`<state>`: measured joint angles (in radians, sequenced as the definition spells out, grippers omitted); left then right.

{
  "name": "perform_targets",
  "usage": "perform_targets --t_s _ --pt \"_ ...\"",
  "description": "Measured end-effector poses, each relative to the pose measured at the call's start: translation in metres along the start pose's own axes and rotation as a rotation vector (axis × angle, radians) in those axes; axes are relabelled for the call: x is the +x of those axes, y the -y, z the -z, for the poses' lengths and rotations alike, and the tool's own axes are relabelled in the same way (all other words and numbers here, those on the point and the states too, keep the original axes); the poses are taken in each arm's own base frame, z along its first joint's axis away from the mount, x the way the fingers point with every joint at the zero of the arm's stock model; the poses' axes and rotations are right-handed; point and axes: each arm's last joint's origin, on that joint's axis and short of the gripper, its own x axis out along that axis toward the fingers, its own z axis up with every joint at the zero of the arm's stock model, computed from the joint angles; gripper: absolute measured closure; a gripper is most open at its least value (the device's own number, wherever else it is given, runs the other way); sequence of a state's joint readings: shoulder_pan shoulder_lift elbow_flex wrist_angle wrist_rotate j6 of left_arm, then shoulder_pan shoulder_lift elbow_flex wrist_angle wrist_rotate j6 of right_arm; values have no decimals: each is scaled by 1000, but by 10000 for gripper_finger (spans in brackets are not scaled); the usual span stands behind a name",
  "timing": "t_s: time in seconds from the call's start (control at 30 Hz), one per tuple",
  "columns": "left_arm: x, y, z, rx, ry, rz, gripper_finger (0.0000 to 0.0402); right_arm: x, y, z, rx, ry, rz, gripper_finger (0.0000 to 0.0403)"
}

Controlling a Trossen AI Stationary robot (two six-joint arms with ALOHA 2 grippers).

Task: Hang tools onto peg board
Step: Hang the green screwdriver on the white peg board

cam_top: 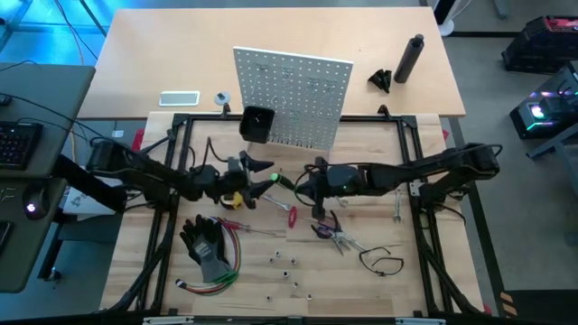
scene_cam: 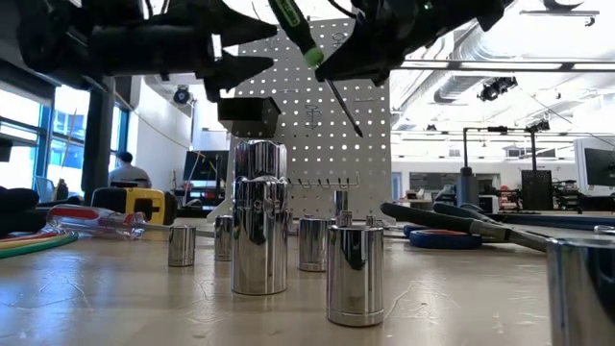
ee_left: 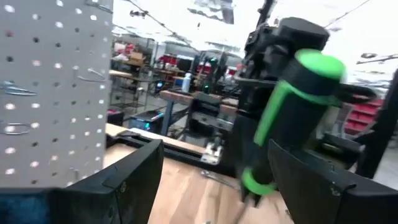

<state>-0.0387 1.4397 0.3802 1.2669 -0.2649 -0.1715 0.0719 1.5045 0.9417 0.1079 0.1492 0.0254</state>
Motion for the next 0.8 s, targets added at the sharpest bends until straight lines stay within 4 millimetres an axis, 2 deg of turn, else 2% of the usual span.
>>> perform_targets --t_s 0.4,0.8 --pt "28 9 6 16 45 90 119 9 -1 4 6 12 -5 396" --pt "27 8 11 66 -39 128 119 10 0 5 20 -1 17 396"
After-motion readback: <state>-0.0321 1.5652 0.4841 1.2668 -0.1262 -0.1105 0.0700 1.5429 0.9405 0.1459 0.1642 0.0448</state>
